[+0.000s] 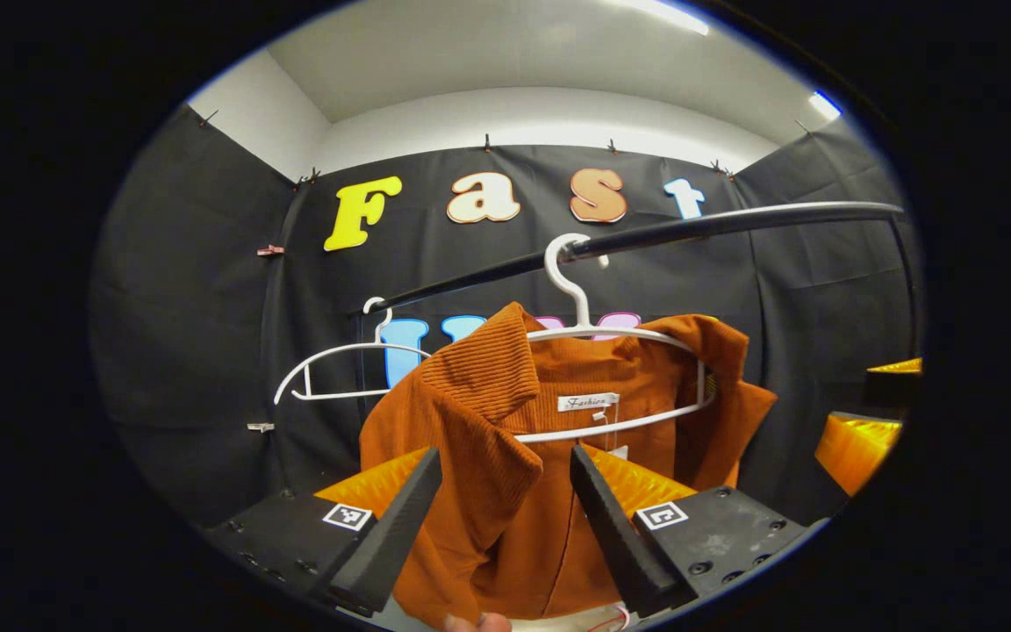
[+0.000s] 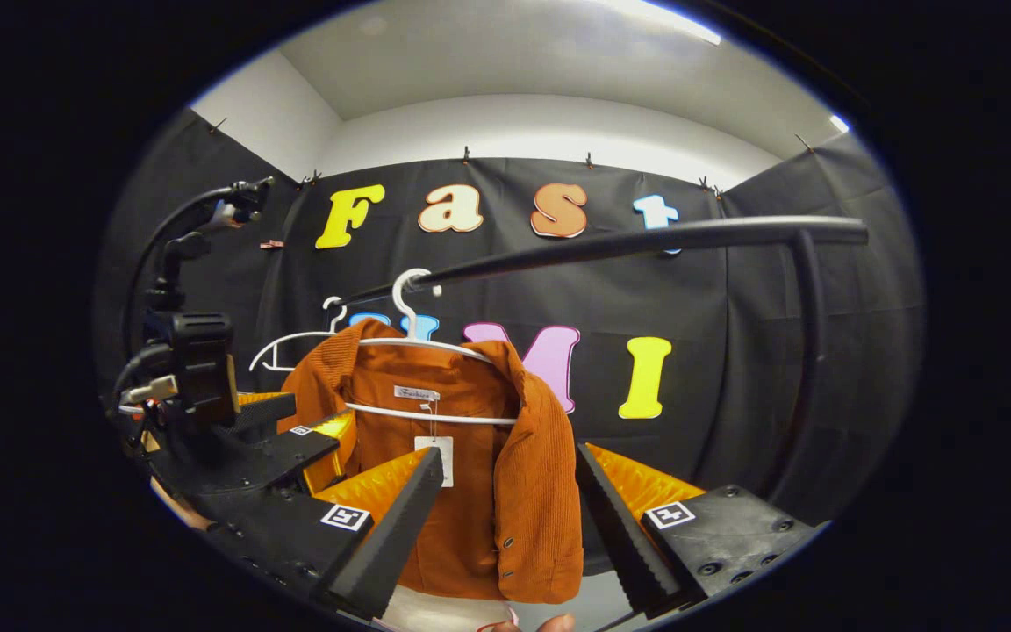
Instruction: Grasp the clothes on the hanger with both hands and then place them into the laundry hamper below.
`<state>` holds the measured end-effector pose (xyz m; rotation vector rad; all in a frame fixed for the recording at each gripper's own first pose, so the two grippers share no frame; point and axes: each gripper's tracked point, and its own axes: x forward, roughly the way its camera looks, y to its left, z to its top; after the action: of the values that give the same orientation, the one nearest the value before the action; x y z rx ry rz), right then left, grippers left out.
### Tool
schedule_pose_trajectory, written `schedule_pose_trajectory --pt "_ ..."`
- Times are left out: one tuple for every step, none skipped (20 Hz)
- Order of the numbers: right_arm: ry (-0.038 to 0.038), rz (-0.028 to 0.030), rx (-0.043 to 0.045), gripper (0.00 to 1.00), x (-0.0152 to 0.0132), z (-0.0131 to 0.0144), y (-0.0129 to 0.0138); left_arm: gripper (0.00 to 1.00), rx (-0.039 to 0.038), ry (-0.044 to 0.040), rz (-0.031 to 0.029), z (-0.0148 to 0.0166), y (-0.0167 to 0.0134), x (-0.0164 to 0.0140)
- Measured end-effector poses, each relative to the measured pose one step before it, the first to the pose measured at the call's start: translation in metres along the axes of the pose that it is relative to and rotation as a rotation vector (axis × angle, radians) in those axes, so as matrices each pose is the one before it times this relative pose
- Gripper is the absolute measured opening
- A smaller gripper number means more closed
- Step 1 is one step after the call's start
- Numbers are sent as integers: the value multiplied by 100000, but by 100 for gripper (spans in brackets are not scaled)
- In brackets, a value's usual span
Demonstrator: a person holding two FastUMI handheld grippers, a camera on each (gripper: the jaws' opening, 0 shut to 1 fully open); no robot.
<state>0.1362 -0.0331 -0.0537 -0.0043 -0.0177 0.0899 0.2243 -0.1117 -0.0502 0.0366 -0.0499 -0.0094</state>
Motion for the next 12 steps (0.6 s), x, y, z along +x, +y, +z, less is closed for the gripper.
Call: schedule_pose_trajectory --pt "667 329 781 98 937 -602 -213 92 943 -526 1956 -172 -14 1062" --pt "376 769 798 98 1004 -486 -91 94 1685 -97 2266 -75 186 922" --pt "292 913 571 98 945 -388 50 94 1292 -94 2252 -431 467 739" --pt "149 492 456 98 990 -371 -49 96 559 -802 1711 -222 349 697" --pt "76 343 456 98 922 -228 -65 96 141 -744 1483 -16 316 510" --pt "-168 184 955 98 937 -155 -90 99 -66 -131 689 -116 266 408" --pt "-107 213 958 98 1032 -111 19 99 102 -1 1022 -225 385 243" --pt "-431 549 919 98 905 -96 175 90 -103 737 133 -296 309 257" --pt "-474 1259 1362 98 1033 -77 330 85 -943 1584 -1146 -302 2 137" --pt "-240 786 1719 98 1008 -232 192 72 -1577 1399 -2542 -419 -310 276" --pt "245 546 2525 98 980 -392 117 60 -1574 850 -3031 -24 -380 70" --pt "931 -289 3174 98 1006 -555 -174 47 -936 510 -1417 -91 173 43"
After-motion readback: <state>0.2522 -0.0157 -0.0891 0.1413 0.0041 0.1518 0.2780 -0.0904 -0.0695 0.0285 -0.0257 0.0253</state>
